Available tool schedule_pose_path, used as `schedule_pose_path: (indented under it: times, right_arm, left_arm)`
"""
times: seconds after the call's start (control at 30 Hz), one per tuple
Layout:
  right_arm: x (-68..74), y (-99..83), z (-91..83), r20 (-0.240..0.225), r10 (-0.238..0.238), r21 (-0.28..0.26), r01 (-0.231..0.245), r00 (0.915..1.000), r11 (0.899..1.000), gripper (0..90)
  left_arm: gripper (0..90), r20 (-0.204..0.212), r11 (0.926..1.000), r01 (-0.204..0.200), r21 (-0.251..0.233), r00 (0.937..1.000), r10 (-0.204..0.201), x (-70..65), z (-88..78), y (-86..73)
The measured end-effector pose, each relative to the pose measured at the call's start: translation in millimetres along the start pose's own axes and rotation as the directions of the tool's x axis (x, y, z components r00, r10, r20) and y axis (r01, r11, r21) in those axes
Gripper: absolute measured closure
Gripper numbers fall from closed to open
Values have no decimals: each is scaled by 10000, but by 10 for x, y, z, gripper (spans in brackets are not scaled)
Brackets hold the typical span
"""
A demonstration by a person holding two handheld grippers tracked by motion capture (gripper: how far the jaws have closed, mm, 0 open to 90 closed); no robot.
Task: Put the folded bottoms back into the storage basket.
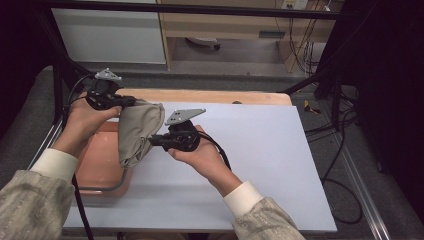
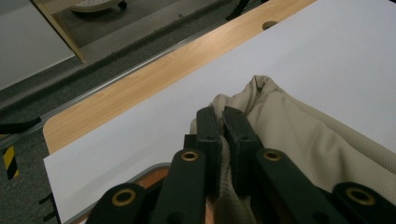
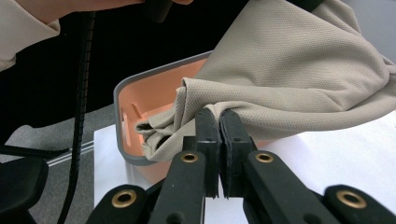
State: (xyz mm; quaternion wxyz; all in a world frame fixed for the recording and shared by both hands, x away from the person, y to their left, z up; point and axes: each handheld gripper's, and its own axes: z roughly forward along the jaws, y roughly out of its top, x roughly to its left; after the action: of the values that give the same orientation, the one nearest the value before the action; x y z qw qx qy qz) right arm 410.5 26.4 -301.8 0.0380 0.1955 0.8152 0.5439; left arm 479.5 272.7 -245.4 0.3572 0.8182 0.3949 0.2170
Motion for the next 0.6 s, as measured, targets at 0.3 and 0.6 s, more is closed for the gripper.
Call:
schedule_pose_path:
  times: [0.3,0.6]
  right_arm:
    - [27,83,169,-151,-194,114,195,9997,9997,882]
    - [46,130,365,-345,-245,228,253,9991,9994,882]
  left_arm:
    - [856,-183,9999,146,3,9997,-146,130,-88,-75]
    - [856,-265,9995,311,69,9992,-309,257,-142,-164]
